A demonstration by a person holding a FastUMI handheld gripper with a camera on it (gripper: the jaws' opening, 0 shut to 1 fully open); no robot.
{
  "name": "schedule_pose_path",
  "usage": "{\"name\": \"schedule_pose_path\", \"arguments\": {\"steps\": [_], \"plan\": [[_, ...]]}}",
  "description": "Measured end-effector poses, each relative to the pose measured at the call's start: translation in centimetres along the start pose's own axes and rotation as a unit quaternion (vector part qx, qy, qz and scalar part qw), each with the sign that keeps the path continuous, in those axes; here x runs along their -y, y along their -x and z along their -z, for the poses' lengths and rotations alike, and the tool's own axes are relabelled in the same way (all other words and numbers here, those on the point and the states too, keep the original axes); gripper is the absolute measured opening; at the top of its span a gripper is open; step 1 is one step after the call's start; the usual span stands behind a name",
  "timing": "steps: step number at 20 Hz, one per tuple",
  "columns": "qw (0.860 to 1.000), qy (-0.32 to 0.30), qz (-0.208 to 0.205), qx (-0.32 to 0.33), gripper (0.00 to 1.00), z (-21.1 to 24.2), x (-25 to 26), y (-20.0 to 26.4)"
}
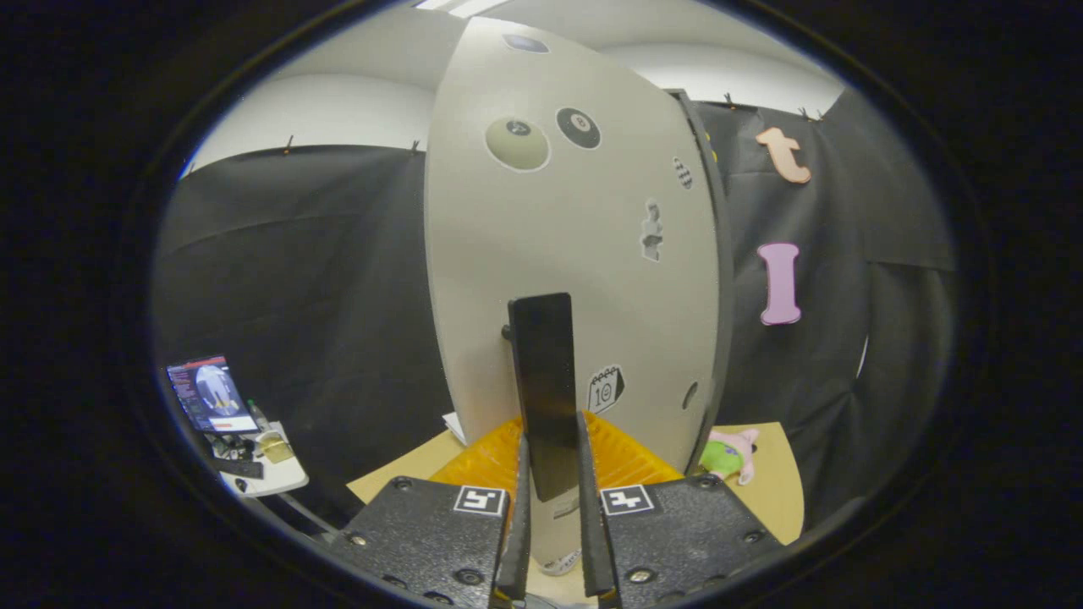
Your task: Open the shoe cabinet door, grab the shoes and put them into the shoe cabinet, then close the shoe cabinet door.
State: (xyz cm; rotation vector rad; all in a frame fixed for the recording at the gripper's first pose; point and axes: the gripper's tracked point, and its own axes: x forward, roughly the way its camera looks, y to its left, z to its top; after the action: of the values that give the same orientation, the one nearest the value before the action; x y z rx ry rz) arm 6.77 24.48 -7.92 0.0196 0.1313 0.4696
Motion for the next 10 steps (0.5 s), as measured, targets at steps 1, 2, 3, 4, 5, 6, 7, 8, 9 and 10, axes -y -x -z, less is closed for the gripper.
{"name": "schedule_pose_path", "arguments": {"steps": [1,2,3,4,5,6,7,8,9,10], "plan": [[1.000,0.002,0.007,0.000,0.28,0.0,0.6,0.5],[1.000,0.002,0.013,0.000,0.28,0.1,1.2,0.8],[1.000,0.003,0.019,0.001,0.27,0.1,1.7,1.1],[1.000,0.007,0.026,0.003,0.27,0.1,2.4,1.4],[0.999,0.013,0.036,0.006,0.26,0.0,3.2,1.7],[0.999,0.019,0.049,0.010,0.25,0.0,4.4,1.9],[0.998,0.020,0.063,0.011,0.25,-0.2,5.6,2.1],[0.996,0.016,0.082,0.011,0.24,0.2,6.8,2.6],[0.994,0.013,0.108,0.013,0.24,0.4,8.2,3.0],[0.991,0.013,0.130,0.018,0.21,0.3,9.9,3.3]]}}
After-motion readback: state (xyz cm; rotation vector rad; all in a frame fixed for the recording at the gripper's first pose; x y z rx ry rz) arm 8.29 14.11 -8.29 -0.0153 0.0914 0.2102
